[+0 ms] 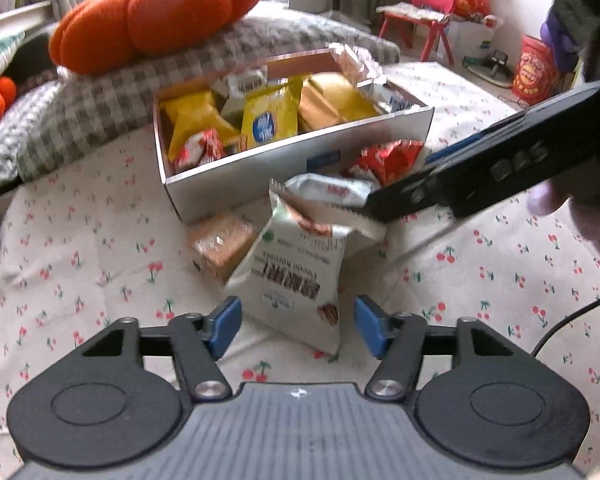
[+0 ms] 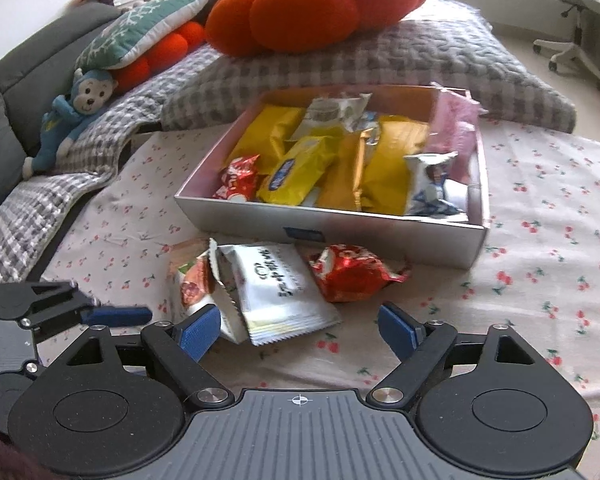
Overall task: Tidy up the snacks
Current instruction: 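Grasp the white nut packet with the left tool, then grasp the silver packet with the right tool while the left tool holds the nut packet, then carry both packets into the box and open both tools, then move both tools back toward the brown cake and red packet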
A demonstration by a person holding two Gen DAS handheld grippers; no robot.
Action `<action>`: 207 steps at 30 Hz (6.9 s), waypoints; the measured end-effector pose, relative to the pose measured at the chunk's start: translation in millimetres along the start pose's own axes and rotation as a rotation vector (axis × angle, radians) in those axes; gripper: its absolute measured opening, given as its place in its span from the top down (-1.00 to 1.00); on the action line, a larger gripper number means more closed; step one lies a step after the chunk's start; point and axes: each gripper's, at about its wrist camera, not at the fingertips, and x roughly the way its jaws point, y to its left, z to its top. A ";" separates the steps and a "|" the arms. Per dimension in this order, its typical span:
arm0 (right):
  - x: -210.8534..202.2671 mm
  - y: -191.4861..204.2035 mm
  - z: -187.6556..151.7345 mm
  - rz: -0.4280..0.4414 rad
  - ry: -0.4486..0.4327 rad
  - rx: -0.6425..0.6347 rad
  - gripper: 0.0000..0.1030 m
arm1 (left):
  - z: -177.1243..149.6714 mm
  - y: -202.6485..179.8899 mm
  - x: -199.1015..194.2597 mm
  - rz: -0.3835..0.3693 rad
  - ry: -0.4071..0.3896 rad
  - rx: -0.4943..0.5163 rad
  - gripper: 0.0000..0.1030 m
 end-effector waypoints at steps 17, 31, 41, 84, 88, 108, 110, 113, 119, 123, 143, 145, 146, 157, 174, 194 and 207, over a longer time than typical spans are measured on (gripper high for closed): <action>16.0 8.2 6.3 -0.010 0.032 -0.063 0.60 | 19.7 -14.0 10.3 0.030 -0.063 0.085 0.50; -27.7 -24.5 -7.8 0.016 0.031 -0.032 1.00 | 9.3 -16.7 -6.6 -0.020 -0.052 0.100 0.82; -34.9 -13.8 -9.3 0.019 -0.049 -0.098 0.22 | 19.6 -21.3 -0.2 0.015 -0.130 0.212 -0.10; 26.6 -4.6 15.8 0.080 -0.045 -0.049 0.71 | 25.6 -6.9 34.3 -0.021 -0.073 0.069 0.10; 19.4 -6.4 18.0 0.084 -0.049 -0.023 0.79 | 25.9 -4.8 29.7 -0.015 -0.061 0.023 0.18; -29.6 -25.6 26.5 0.081 -0.126 0.066 0.80 | 33.7 12.9 -5.1 -0.051 -0.108 -0.164 0.22; -35.1 -28.7 29.2 0.082 -0.145 0.083 0.80 | 37.9 15.4 -8.0 -0.047 -0.124 -0.181 0.21; -40.7 -33.9 34.2 0.080 -0.171 0.110 0.80 | 44.0 19.3 -10.5 -0.035 -0.147 -0.208 0.22; -42.4 -45.8 41.7 0.059 -0.209 0.161 0.80 | 55.6 27.6 -8.5 0.025 -0.188 -0.251 0.21; -36.3 -54.6 46.1 0.037 -0.214 0.189 0.80 | 63.5 33.8 -5.1 0.068 -0.210 -0.277 0.22; -0.5 -73.0 63.9 0.002 -0.239 0.238 0.79 | 94.5 37.2 47.6 0.205 -0.161 -0.277 0.21; 1.9 -73.9 64.3 0.003 -0.237 0.237 0.79 | 96.0 37.7 51.5 0.216 -0.156 -0.270 0.21; 3.4 -74.0 64.5 0.004 -0.236 0.234 0.79 | 97.0 37.5 52.7 0.224 -0.157 -0.263 0.21; 16.2 -68.0 66.8 0.002 -0.218 0.203 0.77 | 104.6 35.3 62.5 0.252 -0.164 -0.227 0.19; 0.2 -66.4 68.9 -0.009 -0.234 0.188 -0.31 | 101.7 29.5 49.5 0.190 -0.173 -0.231 -0.39; -45.3 -50.1 51.9 -0.015 -0.238 0.111 -0.79 | 73.0 13.8 10.4 0.162 -0.121 -0.281 -0.97; -59.7 -46.5 27.4 -0.045 -0.209 0.063 -0.87 | 42.2 5.3 -1.7 0.157 -0.087 -0.282 -0.99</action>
